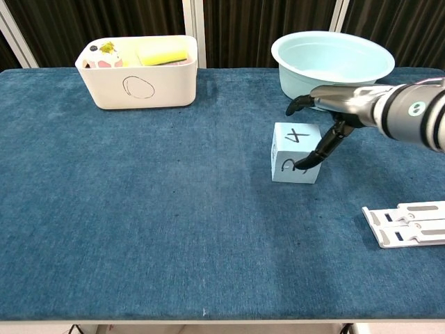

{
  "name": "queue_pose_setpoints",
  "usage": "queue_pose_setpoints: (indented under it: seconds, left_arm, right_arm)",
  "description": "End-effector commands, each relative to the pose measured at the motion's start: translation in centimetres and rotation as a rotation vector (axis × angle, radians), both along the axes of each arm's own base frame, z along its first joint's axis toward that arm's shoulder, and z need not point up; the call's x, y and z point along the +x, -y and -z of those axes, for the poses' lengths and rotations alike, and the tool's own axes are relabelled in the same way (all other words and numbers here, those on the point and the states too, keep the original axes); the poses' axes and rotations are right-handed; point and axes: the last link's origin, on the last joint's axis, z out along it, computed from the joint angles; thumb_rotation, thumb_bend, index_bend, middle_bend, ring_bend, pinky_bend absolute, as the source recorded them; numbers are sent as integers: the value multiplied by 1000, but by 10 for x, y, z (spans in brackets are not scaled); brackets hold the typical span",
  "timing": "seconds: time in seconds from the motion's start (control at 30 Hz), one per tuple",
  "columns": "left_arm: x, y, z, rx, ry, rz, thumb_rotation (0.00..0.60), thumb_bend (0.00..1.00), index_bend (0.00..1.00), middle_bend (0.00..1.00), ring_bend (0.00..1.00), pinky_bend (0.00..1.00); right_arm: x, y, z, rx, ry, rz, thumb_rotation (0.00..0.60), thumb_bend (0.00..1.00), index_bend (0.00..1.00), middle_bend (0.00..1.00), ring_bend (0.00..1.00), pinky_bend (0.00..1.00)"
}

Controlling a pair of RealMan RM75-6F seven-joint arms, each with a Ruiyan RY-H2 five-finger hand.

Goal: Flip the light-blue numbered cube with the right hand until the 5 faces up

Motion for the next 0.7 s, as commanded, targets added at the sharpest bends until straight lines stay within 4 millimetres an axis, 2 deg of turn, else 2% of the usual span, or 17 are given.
queue_pose_setpoints:
  seconds: [0.03,0.23,0.43,0.53,0.7]
  left_arm:
    - [-1,1,0,-2,1,-3,600,10,13,0,0,0]
    - [-3,2,0,-3,1,-13,600,10,13,0,0,0]
    - [-4,2,1,-3,3,-17,600,11,13,0,0,0]
    - [-5,4,0,-1,3,-22,600,10,13,0,0,0]
    - [-7,5,1,-2,4,-29,600,11,13,0,0,0]
  right_arm:
    - [3,4,7,-6,-21,6,457,238,245,163,54,52]
    - [4,9,17,-7,-17,20,460,292,315,210,95,68]
    - [3,12,24,-8,47,14,464,470,454,298,172,79]
    - [-2,12,22,-16,111,11,463,502,511,329,204,81]
    - [-14,14,10,-59,326,26,463,502,537,352,206,81]
